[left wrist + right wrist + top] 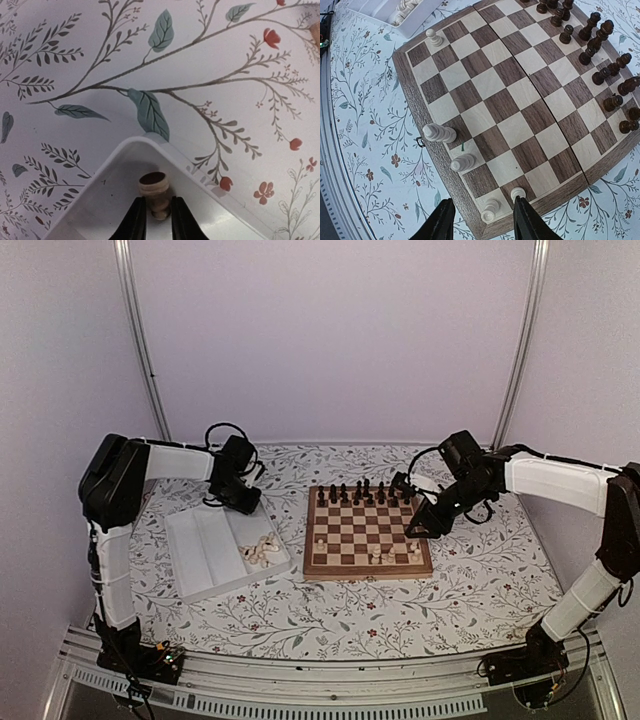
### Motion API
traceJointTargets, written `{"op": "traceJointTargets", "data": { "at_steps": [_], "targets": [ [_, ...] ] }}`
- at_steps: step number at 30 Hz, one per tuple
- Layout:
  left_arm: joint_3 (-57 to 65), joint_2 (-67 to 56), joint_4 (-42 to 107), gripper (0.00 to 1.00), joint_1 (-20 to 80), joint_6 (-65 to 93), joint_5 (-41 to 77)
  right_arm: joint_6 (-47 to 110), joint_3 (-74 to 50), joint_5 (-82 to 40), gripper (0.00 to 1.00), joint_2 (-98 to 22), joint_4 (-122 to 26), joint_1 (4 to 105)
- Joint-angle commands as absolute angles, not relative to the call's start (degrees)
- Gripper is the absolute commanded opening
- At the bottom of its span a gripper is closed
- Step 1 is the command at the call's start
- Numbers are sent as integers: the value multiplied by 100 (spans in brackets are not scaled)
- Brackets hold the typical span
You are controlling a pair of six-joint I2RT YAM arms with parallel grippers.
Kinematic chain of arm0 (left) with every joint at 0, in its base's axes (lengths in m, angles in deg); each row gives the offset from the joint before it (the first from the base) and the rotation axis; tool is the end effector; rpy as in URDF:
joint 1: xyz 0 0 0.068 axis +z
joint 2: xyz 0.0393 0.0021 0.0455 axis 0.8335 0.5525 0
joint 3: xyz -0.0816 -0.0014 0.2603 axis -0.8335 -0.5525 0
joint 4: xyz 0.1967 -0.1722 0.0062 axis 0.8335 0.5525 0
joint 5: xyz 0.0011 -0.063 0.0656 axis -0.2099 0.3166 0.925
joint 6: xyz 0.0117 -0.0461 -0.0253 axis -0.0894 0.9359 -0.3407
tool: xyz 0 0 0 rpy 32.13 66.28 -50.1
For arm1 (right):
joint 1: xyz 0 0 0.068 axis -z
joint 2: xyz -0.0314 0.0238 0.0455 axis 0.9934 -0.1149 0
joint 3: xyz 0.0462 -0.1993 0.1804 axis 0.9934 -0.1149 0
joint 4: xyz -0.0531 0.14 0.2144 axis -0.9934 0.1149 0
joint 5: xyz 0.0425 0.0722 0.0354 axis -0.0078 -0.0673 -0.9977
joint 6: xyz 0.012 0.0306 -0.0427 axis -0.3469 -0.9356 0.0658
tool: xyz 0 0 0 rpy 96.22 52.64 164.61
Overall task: Set up the chess pieces on the board
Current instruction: Pick up the chess piece from the storage box, then place the chess piece on the chessboard.
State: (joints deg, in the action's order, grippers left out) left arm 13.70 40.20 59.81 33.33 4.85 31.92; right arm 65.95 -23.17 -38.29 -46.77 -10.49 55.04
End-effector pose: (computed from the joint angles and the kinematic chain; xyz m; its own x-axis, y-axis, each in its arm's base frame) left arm 0.3977 -0.1660 0.1353 -0.8382 0.3203 -0.4415 0.3222 0.9439 0.0730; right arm 0.2695 0.1624 0.2310 -0.4170 -0.7076 -0.5704 -0.8944 0.4311 0.1192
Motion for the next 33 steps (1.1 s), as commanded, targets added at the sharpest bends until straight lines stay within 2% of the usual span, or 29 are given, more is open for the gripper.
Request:
{"op": "traceJointTargets", "data": {
  "at_steps": [1,5,10,16,20,26,33],
  "targets": [
    [1126,3754,6353,18,3318,634,3247,6606,-2289,-3912,43,-4707,-1121,5516],
    [1005,3447,6494,7,3323,639,3067,6628,-2194,-3944,43,-4701,-1086,5519],
    [838,2661,6795,3,3317,607,2706,7191,-1759,-4543,43,-4673,-601,5514],
    [719,1692,7163,2,2953,447,818,8017,-909,-4981,44,-4674,-201,5314],
    [1007,1601,7350,3,2338,331,-125,8367,-357,-5011,47,-4778,-210,4982],
    [1927,2141,7745,4,1766,399,-1370,9005,421,-4054,50,-5245,-57,4072],
    [2598,2611,7986,5,1546,376,-2241,9459,414,-3066,50,-5475,-180,3410]
  ]
}}
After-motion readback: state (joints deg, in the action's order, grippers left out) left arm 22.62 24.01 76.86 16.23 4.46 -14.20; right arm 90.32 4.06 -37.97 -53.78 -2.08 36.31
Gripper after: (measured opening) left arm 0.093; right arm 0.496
